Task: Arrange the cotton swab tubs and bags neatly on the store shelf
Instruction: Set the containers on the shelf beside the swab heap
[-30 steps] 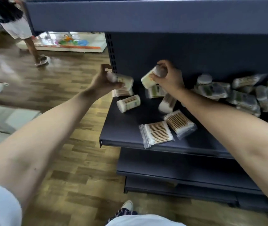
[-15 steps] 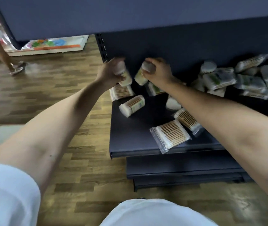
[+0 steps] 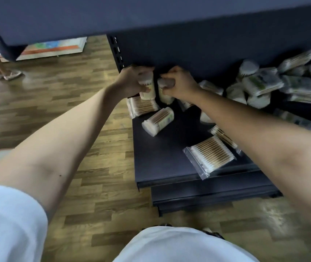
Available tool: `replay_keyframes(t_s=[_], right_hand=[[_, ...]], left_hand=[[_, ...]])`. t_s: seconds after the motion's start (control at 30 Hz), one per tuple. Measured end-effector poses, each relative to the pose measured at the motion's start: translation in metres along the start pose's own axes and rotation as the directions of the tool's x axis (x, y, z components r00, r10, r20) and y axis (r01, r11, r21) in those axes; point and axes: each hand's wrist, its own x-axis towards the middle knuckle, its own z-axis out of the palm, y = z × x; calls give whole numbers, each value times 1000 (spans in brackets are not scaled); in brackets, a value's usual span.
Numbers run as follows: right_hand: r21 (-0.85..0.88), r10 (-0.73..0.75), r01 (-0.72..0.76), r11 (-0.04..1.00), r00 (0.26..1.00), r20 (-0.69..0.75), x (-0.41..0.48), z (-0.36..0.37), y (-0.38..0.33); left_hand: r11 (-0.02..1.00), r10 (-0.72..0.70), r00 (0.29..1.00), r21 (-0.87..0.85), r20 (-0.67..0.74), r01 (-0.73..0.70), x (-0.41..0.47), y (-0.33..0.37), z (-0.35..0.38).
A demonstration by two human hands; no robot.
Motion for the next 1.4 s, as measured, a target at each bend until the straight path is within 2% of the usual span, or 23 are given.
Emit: replay_keyframes(t_s=[0.17,0.33,0.43,0.5,0.6,0.67,0.77,0.83,0.93,1.13,1.3,1.4], right_hand=[[22,-31,30,999,999,19,-5,-6,6],[22,-82,79,997,988,133,-6,-22,14],[13,-133,134,991,963,232,-9,-35,17],[-1,-156,161,987,954,256,-8,-42,16],[-6,-173,175,985,978,118,-2,-47,16],[-44,-173,176,983,983,66,2,-42,16],[-68,-158,162,985,985,63,0,-21,19],[-37,-135,134,990,991,-3,-5,-9,27],[-9,-81,81,997,996,-41,-9,0,33],[44,-64,63,997,998,14,-7,9,26],[91,-36,40,995,998,-50,-8,4,26],[102,-31,38,994,997,-75,-10,6,26]], left_hand=[[996,-64,997,-53,38,66,-1,4,2],[986,-106,986,-116,130,121,-10,14,3],[989,-97,976,-88,195,116,-15,21,1],[990,-104,984,-79,147,117,-16,24,-2],[959,-164,985,-244,-55,146,-15,25,6],[942,-213,966,-294,-148,163,-16,24,23],[923,-308,918,-314,-249,224,-21,18,59],[878,-357,893,-425,-274,221,-23,14,72],[823,-344,912,-540,-225,177,-23,3,73],[816,-373,912,-529,-172,233,-19,-3,72],[890,-395,883,-345,-252,299,-22,13,72],[907,-380,876,-305,-295,291,-16,9,70]])
